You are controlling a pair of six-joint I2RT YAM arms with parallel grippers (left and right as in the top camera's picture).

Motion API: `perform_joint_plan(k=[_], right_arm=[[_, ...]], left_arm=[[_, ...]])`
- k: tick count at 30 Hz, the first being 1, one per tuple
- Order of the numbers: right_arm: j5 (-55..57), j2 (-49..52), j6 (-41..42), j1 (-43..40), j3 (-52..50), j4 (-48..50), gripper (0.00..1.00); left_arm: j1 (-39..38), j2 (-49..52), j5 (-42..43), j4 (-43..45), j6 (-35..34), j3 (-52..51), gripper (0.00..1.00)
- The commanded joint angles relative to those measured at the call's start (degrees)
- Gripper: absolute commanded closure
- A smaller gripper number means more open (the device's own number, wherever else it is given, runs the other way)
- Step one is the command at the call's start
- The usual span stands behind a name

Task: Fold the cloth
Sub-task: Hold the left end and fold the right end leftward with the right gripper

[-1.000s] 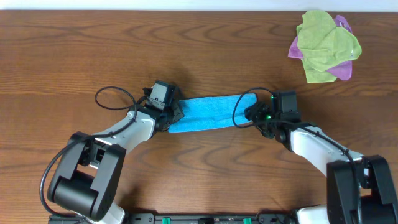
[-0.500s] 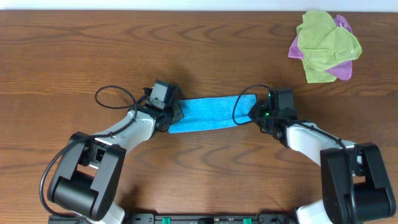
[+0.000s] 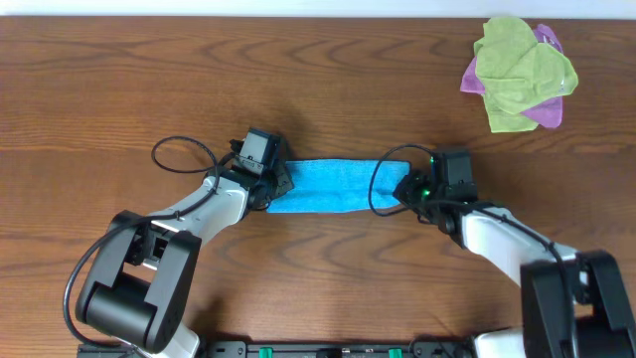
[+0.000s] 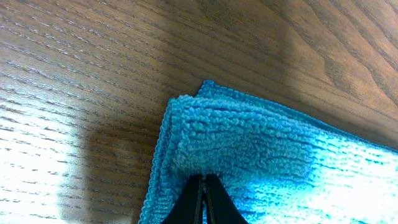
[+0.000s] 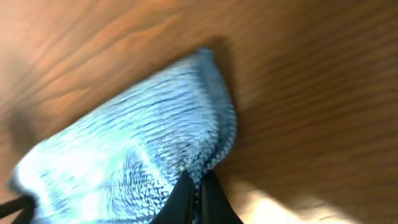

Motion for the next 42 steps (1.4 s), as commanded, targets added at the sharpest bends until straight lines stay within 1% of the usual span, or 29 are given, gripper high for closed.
perform_joint_plan(k=[1,10,19,33,36,42], right_arm=[[-1.55,-3.41,-1.2,1.95,-0.2,-0.04,0.99],[-1.62,-7.82,0.15,6.88,0.07,0.31,0.99],[-1.7,-7.93,1.62,11.87,2.45,3.91,0.99],[-1.51,-7.91,4.61,16.17,2.82,8.17,0.99],[-0.61,-7.91,5.09,17.35,2.82,9.62,0.99],[-0.13,-7.91,5.57,17.88,2.82,10.01,0.99]], left_arm=[[0.0,1.68,-1.07,-1.36,1.05,-0.24,0.94],[0.0,1.68,-1.03,-1.36,1.07,-0.24,0.94],[0.0,1.68,-0.63,-1.33,1.44,-0.24,0.94],[0.0,1.64,-0.52,-1.31,2.25,-0.24,0.94],[0.02,1.64,0.7,-1.27,2.34,-0.24,0.94],[0.04,1.05,0.92,-1.27,3.23,-0.11,0.94]])
